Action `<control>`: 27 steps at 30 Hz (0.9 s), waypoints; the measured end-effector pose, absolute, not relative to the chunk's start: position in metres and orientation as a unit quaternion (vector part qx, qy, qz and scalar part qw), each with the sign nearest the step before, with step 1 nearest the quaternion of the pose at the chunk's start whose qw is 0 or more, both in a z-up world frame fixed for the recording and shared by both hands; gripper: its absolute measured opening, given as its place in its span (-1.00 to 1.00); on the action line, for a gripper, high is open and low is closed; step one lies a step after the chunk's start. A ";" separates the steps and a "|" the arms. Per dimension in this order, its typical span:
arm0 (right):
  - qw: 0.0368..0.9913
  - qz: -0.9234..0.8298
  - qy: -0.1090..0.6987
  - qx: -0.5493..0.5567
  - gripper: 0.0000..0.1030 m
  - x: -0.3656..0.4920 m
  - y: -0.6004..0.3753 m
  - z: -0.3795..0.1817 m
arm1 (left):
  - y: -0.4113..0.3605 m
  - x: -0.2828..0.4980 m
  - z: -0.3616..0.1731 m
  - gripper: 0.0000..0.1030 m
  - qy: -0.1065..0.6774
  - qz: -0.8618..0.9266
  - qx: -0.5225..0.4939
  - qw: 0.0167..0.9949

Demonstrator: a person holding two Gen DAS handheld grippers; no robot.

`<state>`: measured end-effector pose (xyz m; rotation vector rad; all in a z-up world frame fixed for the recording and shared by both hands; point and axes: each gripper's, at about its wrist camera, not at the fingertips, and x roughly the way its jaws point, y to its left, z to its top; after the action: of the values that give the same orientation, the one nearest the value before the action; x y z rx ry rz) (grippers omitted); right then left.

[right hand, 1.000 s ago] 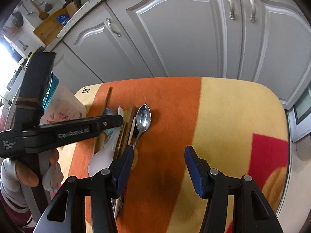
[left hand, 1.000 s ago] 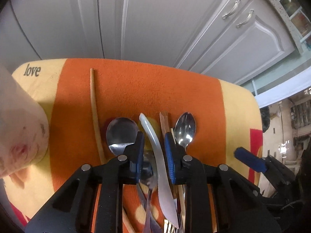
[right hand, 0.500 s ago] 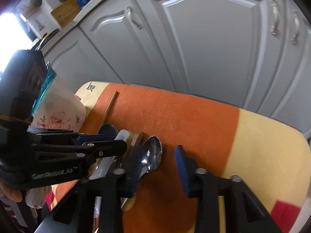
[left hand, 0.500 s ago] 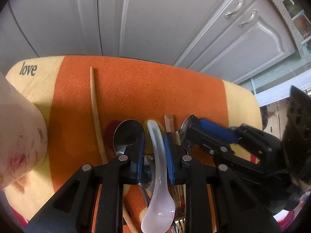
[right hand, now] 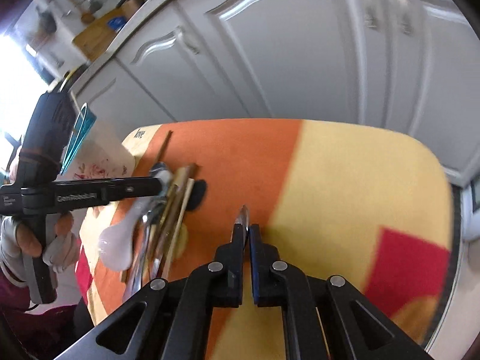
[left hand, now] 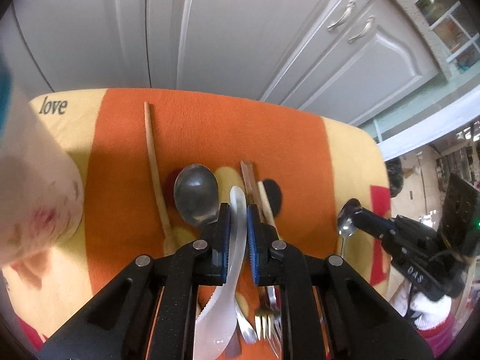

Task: Organize utensils
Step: 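Grasp the white ceramic spoon with the left tool while the right tool grasps a metal spoon, then carry the white spoon with the left tool to the cup while the right tool carries the metal spoon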

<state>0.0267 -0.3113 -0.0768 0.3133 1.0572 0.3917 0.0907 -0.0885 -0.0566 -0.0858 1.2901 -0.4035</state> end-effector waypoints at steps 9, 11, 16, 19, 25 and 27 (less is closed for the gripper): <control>0.838 0.175 0.483 0.184 -0.95 0.006 -0.324 -0.058 | -0.064 0.059 -0.012 -0.82 0.567 -0.203 -0.062 0.796; 0.847 0.181 0.473 0.162 -0.95 0.001 -0.315 -0.042 | -0.057 0.054 0.000 -0.82 0.559 -0.205 -0.070 0.800; 0.861 0.206 0.449 0.118 -0.95 -0.004 -0.291 0.001 | -0.027 0.044 0.039 -0.82 0.524 -0.207 -0.098 0.820; 0.869 0.222 0.430 0.102 -0.95 -0.004 -0.276 0.029 | -0.010 0.042 0.060 -0.82 0.505 -0.210 -0.121 0.829; 0.882 0.259 0.388 0.070 -0.95 0.005 -0.239 0.083 | 0.027 0.049 0.098 -0.82 0.464 -0.196 -0.137 0.853; 0.886 0.270 0.372 0.063 -0.95 0.013 -0.224 0.100 | 0.045 0.057 0.110 -0.82 0.449 -0.185 -0.139 0.863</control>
<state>0.0130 -0.2236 0.1001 0.1304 0.7741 0.5607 0.0573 0.0446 0.1103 -0.2914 0.9408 -0.3878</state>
